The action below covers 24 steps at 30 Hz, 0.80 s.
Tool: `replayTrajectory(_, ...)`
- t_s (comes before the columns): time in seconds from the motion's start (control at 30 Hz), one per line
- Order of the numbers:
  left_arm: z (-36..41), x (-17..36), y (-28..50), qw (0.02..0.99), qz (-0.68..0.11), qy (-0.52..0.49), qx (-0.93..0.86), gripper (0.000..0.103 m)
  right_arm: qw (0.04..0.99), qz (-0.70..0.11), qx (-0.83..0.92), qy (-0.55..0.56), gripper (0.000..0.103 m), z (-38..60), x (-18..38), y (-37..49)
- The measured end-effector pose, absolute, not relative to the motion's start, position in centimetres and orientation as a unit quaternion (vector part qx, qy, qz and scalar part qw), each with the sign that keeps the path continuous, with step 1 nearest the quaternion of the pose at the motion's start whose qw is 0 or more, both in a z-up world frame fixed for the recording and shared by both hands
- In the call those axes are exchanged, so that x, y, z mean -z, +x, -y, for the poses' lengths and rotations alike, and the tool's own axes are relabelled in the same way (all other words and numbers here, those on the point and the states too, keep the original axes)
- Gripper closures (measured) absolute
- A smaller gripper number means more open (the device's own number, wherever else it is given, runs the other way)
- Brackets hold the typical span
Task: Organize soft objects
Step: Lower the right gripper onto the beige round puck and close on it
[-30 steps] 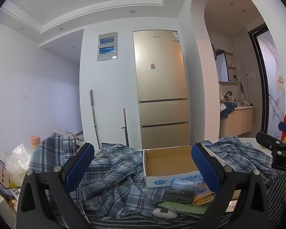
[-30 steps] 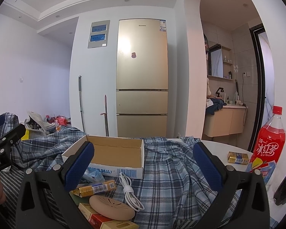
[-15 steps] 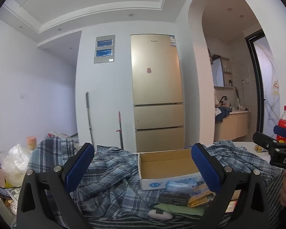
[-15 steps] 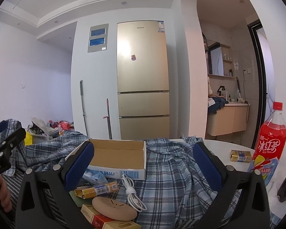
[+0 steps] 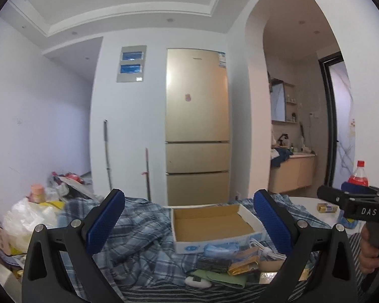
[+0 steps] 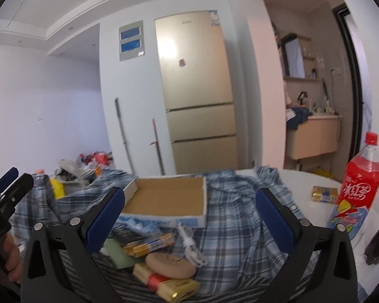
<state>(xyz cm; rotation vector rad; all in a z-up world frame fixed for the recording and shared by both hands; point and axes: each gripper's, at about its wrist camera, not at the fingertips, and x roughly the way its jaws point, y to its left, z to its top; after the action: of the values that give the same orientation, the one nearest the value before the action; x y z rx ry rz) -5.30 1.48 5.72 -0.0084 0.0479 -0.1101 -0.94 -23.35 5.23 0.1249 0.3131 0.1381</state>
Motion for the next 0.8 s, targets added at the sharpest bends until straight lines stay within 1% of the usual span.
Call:
replayTrajectory(0.13, -1.2, -6.6, -6.0, 0.999, -0.017, 0.011, 0.046, 0.0, 0.98, -0.168, -0.087, 0.066, 0.0, 22.5, -5.6, -0.9)
replayTrajectory(0.27, -1.7, -6.6, -5.0, 0.997, -0.041, -0.007, 0.072, 0.0, 0.979, -0.174, -0.087, 0.064, 0.0, 21.8, -5.6, -0.5)
replayTrajectory(0.37, -2.1, -6.2, -4.3, 0.996, -0.057, -0.019, 0.071, 0.0, 0.975, -0.195, -0.083, 0.063, 0.0, 21.5, -5.0, 0.3)
replayTrajectory(0.5, -2.2, -5.6, -3.7, 0.994, -0.081, -0.018, 0.068, 0.0, 0.963, -0.244, -0.083, 0.074, 0.0, 21.6, -2.8, 2.1)
replayTrajectory(0.67, -1.9, -4.3, -1.8, 0.985, -0.138, -0.019, 0.102, 0.0, 0.939, -0.317, -0.091, 0.096, 0.0, 22.0, 0.2, 4.7)
replayTrajectory(0.8, -1.1, -2.7, -0.7, 0.983, -0.157, 0.004, 0.092, 0.0, 0.916, -0.374, -0.104, 0.1, 0.001, 22.1, 2.4, 6.5)
